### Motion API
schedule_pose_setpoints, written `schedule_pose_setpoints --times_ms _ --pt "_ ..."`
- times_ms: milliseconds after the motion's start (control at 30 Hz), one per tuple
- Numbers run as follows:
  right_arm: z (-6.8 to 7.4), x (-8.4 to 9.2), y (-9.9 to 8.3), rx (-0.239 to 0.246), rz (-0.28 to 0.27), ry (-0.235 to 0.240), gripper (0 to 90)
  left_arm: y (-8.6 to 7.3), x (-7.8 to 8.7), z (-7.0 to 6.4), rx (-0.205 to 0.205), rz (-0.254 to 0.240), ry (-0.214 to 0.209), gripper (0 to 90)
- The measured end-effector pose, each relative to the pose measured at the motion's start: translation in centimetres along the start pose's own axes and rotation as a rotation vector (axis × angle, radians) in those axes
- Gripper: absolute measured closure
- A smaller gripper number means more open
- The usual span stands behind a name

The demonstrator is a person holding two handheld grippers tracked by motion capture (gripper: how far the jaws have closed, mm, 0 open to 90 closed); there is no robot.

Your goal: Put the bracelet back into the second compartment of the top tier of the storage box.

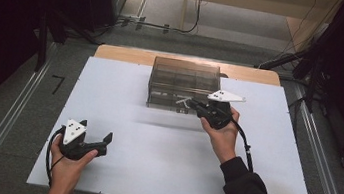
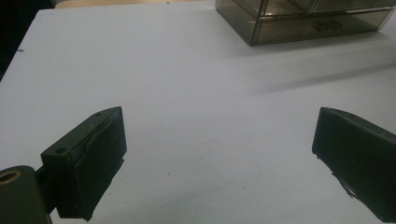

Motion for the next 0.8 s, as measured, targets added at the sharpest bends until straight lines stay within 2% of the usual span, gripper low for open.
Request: schedule_pose_setpoints --times_ms 333,800 --pt "-0.41 -0.68 -0.58 -0.001 0.04 -0.021 82.0 -0.01 0.01 0.01 0.0 0.001 0.0 3.3" --pt "-0.51 -0.62 -0.5 -0.016 0.037 -0.026 63.6 -0.05 -0.02 -0.01 0.002 0.002 -0.003 3.3"
Point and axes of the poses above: each handheld gripper's, and its own axes: x roughly backward along the jaws, y roughly out of its top, z roughly to its left, the point moved 10 cm from there along -x, roughly forward along the jaws, and after that the axes turned 6 degrees about -z, right-handed, at the moved point
